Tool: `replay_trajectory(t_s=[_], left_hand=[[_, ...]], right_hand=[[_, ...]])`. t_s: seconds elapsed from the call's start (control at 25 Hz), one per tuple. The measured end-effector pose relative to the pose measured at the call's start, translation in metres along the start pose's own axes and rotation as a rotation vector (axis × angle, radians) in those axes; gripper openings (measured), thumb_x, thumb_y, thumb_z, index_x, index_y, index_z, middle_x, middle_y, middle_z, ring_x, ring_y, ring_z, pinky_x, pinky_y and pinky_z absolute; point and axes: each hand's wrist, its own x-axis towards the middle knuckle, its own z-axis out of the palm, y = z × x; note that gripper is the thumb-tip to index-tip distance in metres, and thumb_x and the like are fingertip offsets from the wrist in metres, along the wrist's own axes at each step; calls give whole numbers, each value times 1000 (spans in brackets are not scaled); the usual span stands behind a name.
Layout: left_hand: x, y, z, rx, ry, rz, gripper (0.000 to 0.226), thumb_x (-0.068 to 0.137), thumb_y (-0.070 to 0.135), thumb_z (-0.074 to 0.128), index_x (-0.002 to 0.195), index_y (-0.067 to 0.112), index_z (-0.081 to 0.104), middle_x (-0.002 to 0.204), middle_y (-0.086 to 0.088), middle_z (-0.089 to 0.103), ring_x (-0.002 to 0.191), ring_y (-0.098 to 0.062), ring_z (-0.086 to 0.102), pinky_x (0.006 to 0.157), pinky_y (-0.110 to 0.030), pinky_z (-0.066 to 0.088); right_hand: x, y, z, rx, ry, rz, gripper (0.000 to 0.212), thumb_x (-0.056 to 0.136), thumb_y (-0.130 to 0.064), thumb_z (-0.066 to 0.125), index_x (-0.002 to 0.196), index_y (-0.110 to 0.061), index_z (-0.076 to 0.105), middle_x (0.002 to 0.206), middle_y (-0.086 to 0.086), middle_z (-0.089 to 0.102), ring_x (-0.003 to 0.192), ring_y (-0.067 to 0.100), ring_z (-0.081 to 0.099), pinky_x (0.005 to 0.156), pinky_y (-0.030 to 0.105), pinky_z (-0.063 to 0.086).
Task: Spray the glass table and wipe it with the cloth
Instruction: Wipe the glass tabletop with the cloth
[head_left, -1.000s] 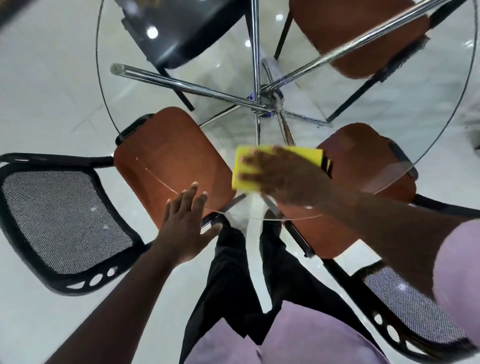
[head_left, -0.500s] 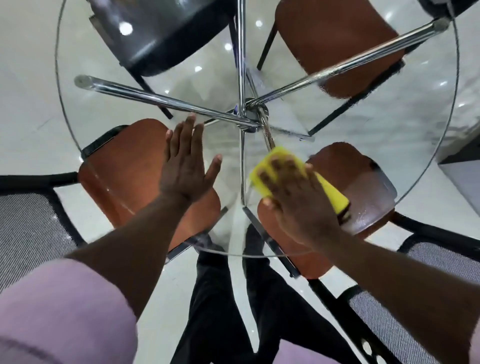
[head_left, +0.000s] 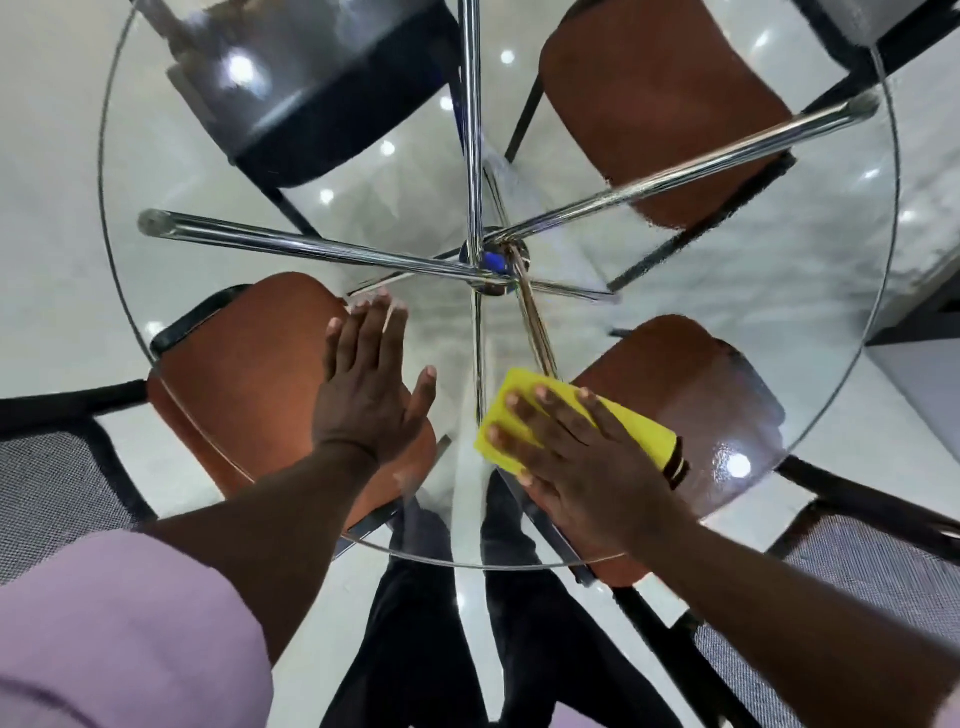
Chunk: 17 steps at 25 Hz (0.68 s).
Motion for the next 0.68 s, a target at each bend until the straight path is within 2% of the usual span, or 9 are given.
replay_trajectory(t_s=[0.12,0.16,0.28,0.32,0.36,0.48,0.52,0.56,0.68], left_hand=[[2,-2,1,-2,-9,2,75,99,50,43,160,9,31,171,-12,23,158,-36,20,129,-56,12],[2,-1,2,1,-6,3,75,99,50,44,161,10,30,172,-11,23,158,-36,19,129,-56,12],[0,-1,1,15,-21,-11,76,99,51,42,161,11,28,173,-10,20,159,-35,17,128,-56,12],[0,-1,0,18,-33,-14,76,99,52,40,162,11,27,173,-9,19,159,-35,16,129,-56,12],[1,0,0,27,-43,-13,77,99,53,39,162,11,26,173,-9,18,160,-35,16,129,-56,12],[3,-1,1,49,-40,-10,78,99,53,41,163,12,25,173,-9,18,160,-34,16,129,-56,12],[2,-1,2,46,-28,-8,78,98,52,42,162,11,26,173,-9,19,160,-34,16,129,-56,13],[2,-2,3,44,-19,-5,78,98,52,42,162,11,27,173,-10,20,160,-34,17,129,-56,13],[1,-4,5,35,6,13,77,98,53,40,161,10,31,171,-11,24,159,-35,20,129,-56,14]], right_hand=[[38,76,9,-135,-11,-218,62,109,-44,40,169,-41,25,178,2,25,163,31,30,129,57,23],[68,102,13,-158,80,-68,60,110,-44,36,169,-38,26,177,4,29,162,32,32,129,56,22],[134,109,8,24,227,732,57,114,-43,33,170,-32,28,177,10,28,163,34,29,127,58,30],[139,88,10,41,295,831,59,114,-40,37,171,-29,27,176,12,30,163,35,30,126,59,33],[134,68,11,7,310,710,62,113,-37,43,171,-27,23,175,14,31,162,37,32,125,60,35],[110,78,7,-52,61,-170,58,115,-39,40,170,-34,24,177,7,30,163,34,29,130,59,24],[122,108,5,-102,76,-235,55,114,-39,38,169,-34,29,176,6,33,162,35,31,131,59,21],[140,138,6,-97,98,-89,55,112,-39,39,167,-32,35,173,9,38,160,38,35,130,61,22],[199,198,-1,4,240,832,58,112,-47,33,168,-33,34,175,9,32,162,36,31,126,64,29]])
